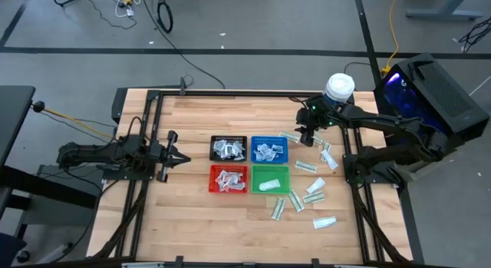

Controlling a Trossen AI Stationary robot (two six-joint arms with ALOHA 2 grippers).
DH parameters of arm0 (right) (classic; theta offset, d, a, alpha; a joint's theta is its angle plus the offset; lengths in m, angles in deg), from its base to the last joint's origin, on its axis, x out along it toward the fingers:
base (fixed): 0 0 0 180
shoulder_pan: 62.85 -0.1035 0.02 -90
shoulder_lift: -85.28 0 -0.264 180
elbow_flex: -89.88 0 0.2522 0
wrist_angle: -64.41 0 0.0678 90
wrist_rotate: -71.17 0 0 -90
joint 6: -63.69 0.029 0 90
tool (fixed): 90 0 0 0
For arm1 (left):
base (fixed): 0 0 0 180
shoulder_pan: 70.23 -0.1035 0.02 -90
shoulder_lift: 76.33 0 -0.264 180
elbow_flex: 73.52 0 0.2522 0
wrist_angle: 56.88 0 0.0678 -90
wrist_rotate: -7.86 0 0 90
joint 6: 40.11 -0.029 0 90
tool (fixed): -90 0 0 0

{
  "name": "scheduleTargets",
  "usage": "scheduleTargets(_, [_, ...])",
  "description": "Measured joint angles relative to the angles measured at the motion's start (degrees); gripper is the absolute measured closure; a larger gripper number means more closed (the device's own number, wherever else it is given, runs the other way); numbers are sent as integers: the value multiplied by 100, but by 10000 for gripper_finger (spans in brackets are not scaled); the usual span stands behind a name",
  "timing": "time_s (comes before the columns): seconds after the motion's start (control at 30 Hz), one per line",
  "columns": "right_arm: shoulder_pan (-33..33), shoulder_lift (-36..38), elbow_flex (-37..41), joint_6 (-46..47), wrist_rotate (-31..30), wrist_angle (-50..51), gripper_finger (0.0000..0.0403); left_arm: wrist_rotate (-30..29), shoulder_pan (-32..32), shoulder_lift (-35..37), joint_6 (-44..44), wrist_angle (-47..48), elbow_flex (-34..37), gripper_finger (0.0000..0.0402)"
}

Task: Pick & Place First Aid Supplies
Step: Put the green bandage pack into the green bin

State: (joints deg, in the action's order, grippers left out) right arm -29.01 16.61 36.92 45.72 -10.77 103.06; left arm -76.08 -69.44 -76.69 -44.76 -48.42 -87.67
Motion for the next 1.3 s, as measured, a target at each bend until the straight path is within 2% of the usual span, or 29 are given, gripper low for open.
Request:
scheduleTargets(0.13, [2,-125,-4,434,142,3,261,0,2,0,0,0,1,376])
scheduleTargets(0.3, [-24,-391,-4,531,189,-4,250,1,2,0,0,0,0,376])
scheduleTargets(0.47, [-26,-634,-4,531,-91,-98,197,0,1,0,0,0,0,376])
scheduleTargets(0.67, [-37,-954,-4,502,-112,-352,132,0,2,0,0,0,1,376])
scheduleTargets(0.8, [-48,-1131,-4,310,-33,-411,107,0,0,0,0,0,-1,376])
scheduleTargets(0.9, [-48,-1158,142,74,180,-579,100,0,1,0,0,0,0,376])
scheduleTargets(1.13, [-151,-1161,670,-208,142,-1104,108,0,2,0,0,0,1,376])
scheduleTargets(1.3, [-141,-1161,745,188,142,-1201,115,0,0,0,0,0,1,376])
